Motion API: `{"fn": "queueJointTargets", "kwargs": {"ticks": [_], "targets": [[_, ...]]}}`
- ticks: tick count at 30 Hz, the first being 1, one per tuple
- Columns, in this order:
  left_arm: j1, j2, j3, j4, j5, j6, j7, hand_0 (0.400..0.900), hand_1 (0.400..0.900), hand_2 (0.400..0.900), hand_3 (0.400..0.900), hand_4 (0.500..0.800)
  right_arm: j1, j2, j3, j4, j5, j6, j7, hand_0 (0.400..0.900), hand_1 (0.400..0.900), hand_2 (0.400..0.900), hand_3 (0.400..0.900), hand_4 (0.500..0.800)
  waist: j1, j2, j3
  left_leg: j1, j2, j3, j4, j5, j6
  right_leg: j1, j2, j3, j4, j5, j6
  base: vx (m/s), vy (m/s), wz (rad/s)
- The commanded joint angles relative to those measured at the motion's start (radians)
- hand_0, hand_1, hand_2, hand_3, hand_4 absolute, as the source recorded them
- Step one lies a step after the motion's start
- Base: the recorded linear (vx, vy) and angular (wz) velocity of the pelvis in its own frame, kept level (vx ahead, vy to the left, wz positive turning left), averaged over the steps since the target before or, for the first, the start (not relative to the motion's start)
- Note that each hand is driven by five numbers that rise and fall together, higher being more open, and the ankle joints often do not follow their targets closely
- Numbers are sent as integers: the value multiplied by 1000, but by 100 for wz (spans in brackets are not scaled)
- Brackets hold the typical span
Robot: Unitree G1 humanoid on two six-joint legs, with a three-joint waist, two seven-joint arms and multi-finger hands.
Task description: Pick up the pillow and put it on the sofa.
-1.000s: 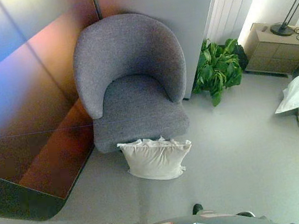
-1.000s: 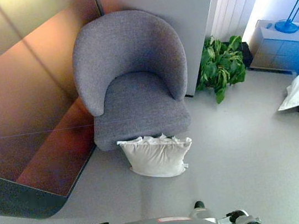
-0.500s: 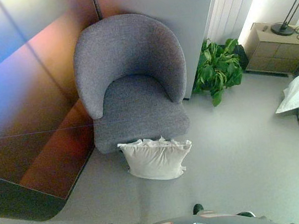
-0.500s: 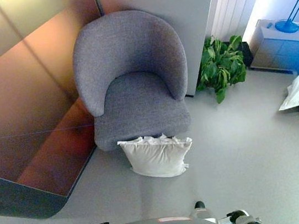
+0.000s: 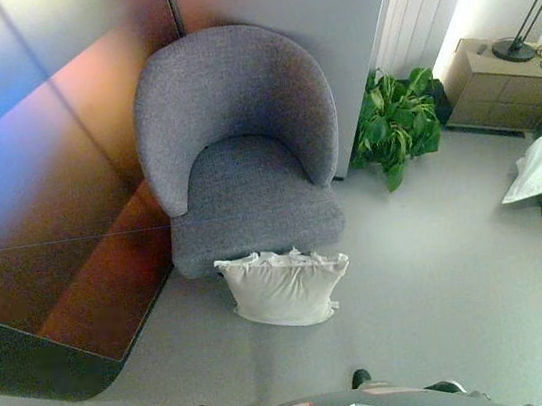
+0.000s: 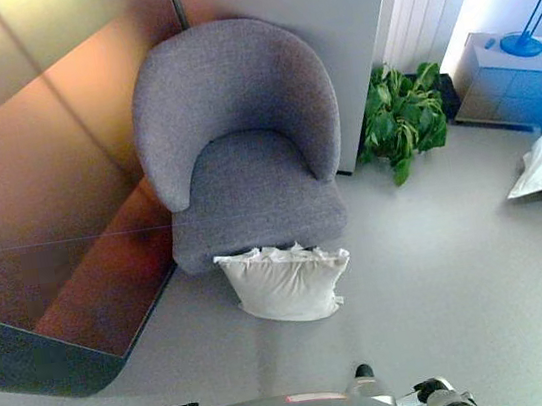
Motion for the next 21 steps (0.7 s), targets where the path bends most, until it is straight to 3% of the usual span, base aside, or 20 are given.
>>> {"fn": "queueJointTargets", "kwargs": {"ticks": [1,4,7,9,10,11,12,13,15,17,19,21], "targets": [[-69,9,4,54,16,4,5,900,900,900,900,800,-88,-5,36,31,-17,-1,-12,900,900,900,900,800,-7,10,64,-33,-24,8,3,47,47,76,13,-33,48,-65,-1,41,-66,-2],[-70,7,-3,43,-3,12,8,900,900,900,900,800,-91,-11,41,23,-21,-3,-7,900,900,900,900,800,-14,10,78,-35,-24,3,24,47,46,59,27,-11,68,-80,-17,20,-77,-4],[-79,-5,0,40,-29,4,18,900,900,900,900,800,-105,-27,44,10,-32,-15,3,900,900,900,900,800,-12,-20,116,-138,-25,-15,285,17,36,20,24,-6,110,-94,-54,-36,-87,-16],[-81,-15,-6,36,-60,-5,19,900,900,900,900,800,-112,-45,63,-22,-45,-3,6,900,900,900,900,800,7,-17,159,-257,-11,-84,409,132,-2,1,38,0,133,-99,-78,-26,-14,-35],[-81,-22,-6,35,-65,-10,19,900,900,900,900,800,-117,-50,71,-24,-40,-1,1,900,900,900,900,800,13,-13,174,-284,2,-87,399,154,-9,-3,40,4,142,-102,-78,100,136,-40],[-77,-32,-8,39,-77,-13,17,900,900,900,900,800,-128,-60,73,-18,-30,3,0,900,900,900,900,800,23,3,190,-297,52,-69,298,208,-28,0,47,6,152,-114,-72,191,177,-30],[-76,-34,-6,43,-81,-12,15,900,900,900,900,800,-134,-64,68,-13,-38,-1,5,900,900,900,900,800,29,7,197,-297,75,-54,247,230,-33,8,48,7,151,-121,-68,322,227,-25],[-72,-35,-4,49,-82,-14,14,900,900,900,900,800,-136,-67,65,-10,-40,-6,11,900,900,900,900,800,36,20,202,-307,117,-43,155,300,-53,25,58,11,147,-135,-66,382,183,-17],[-59,-39,11,64,-71,-26,14,900,900,900,900,800,-129,-72,69,-18,-29,-13,13,900,900,900,900,800,61,25,211,-347,159,-64,63,392,-78,75,57,21,137,-159,-66,453,173,-21],[-45,-43,23,72,-57,-39,14,900,900,900,900,800,-120,-74,69,-26,-28,-17,15,900,900,900,900,800,80,16,214,-392,178,-66,55,405,-85,114,38,27,138,-184,-68,425,176,-25],[-37,-50,37,80,-56,-44,12,900,900,900,900,800,-113,-71,64,-22,-33,-41,2,900,900,900,900,800,90,25,207,-410,184,-33,76,388,-88,156,18,23,155,-225,-63,466,239,-31],[-20,-50,58,89,-67,-52,14,900,900,900,900,800,-122,-57,59,-15,-67,-48,-5,900,900,900,900,800,102,24,186,-380,155,-58,80,296,-55,188,-24,40,185,-246,-32,510,247,-50]]}}
